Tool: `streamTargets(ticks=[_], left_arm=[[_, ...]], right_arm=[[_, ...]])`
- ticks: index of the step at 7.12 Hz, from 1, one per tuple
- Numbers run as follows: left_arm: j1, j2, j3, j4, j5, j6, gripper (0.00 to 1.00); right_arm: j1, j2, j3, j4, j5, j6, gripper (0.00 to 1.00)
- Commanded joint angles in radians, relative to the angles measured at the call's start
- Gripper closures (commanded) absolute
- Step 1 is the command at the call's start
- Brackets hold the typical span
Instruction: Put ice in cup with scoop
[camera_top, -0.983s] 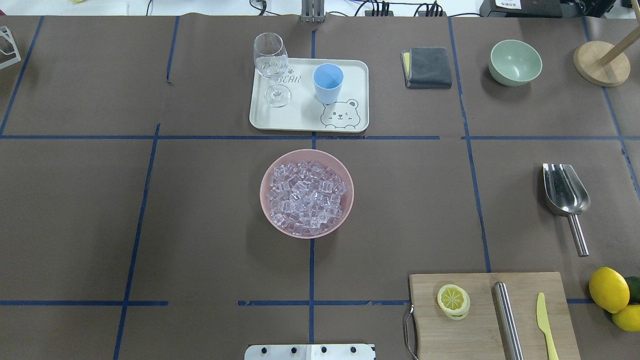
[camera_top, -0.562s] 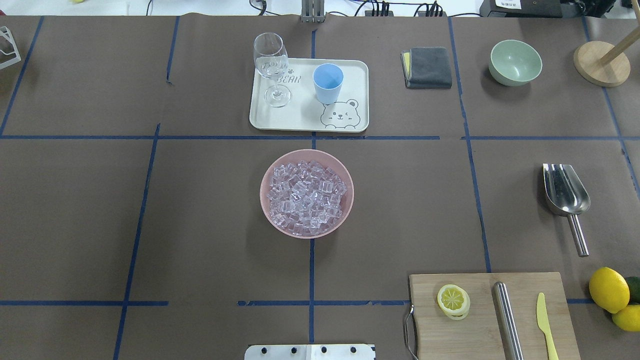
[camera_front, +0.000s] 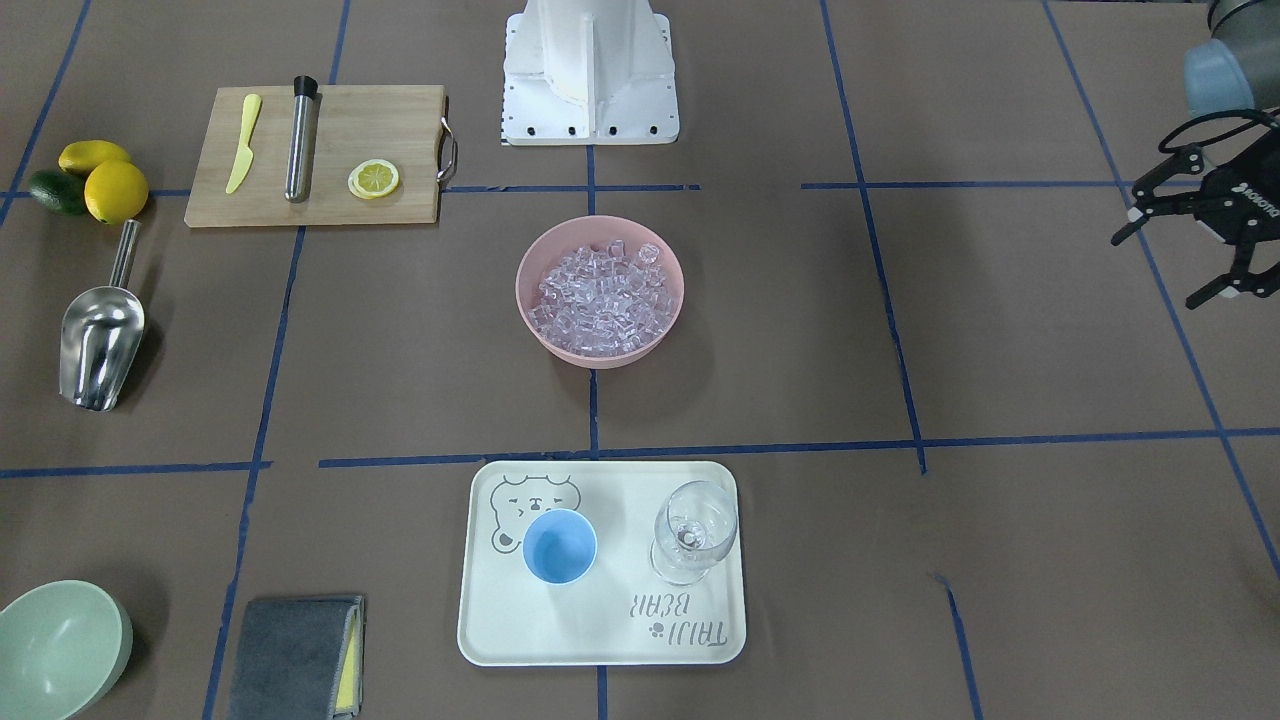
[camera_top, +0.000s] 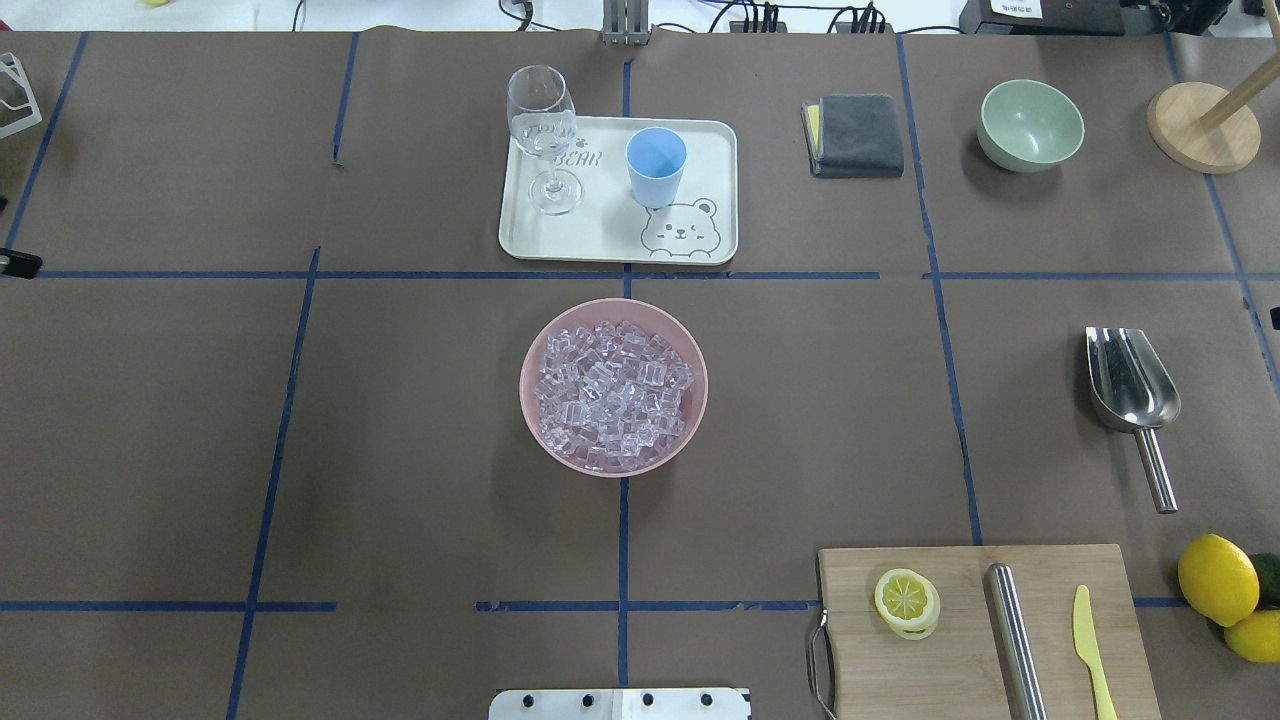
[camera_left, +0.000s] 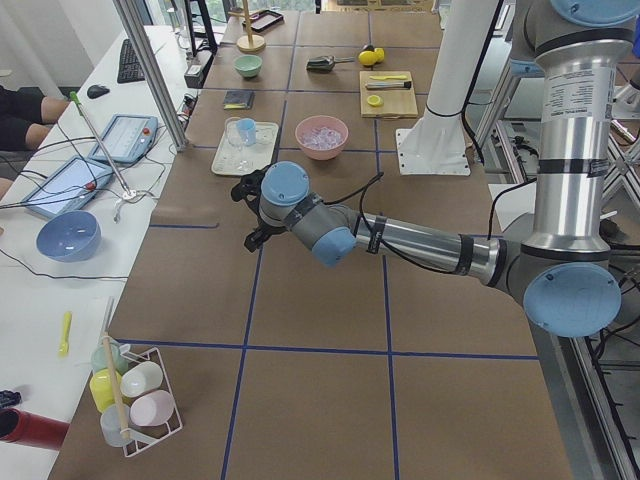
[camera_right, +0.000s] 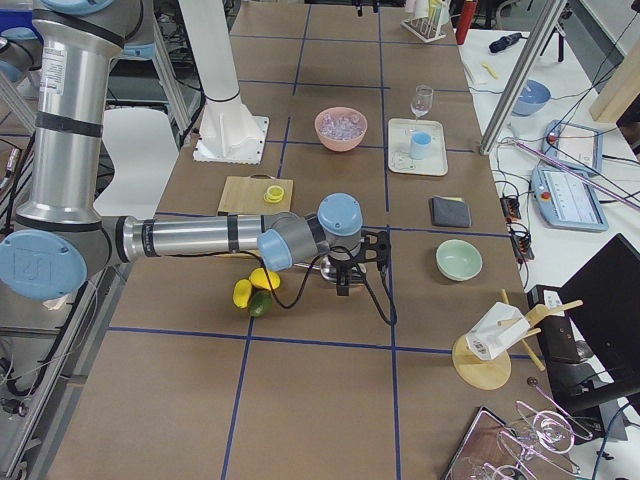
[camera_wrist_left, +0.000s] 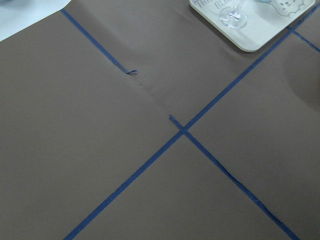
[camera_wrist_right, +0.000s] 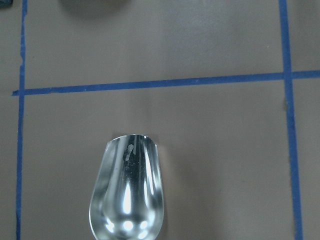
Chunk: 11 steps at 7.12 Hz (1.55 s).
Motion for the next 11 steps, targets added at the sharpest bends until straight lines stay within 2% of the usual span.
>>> streamTargets(ticks=[1, 2, 5, 6, 9, 11], left_arm=[[0.125, -0.055, 0.075, -0.117, 0.003, 0.014, 0.00], [0.166, -0.061, 0.098, -0.132, 0.002, 0.008, 0.00], [0.168, -0.117, 0.108, -0.174, 0.005, 0.008, 0.00], [0.168, -0.120, 0.099, -0.175, 0.005, 0.005, 0.00], [0.171, -0.147, 0.097, -0.174, 0.005, 0.005, 0.00], [0.188, -0.155, 0.097, -0.175, 0.005, 0.005, 0.00]], right_arm=[[-0.086, -0.029, -0.001, 0.121, -0.005, 0.162, 0.00], [-0.130, -0.026, 0.019, 0.121, -0.022, 0.207, 0.00], [-0.357, -0.028, 0.085, 0.121, -0.209, 0.398, 0.00], [-0.397, -0.031, 0.087, 0.119, -0.247, 0.429, 0.00], [-0.462, -0.068, 0.061, 0.110, -0.251, 0.445, 0.00], [-0.525, -0.065, 0.050, 0.110, -0.298, 0.477, 0.00]])
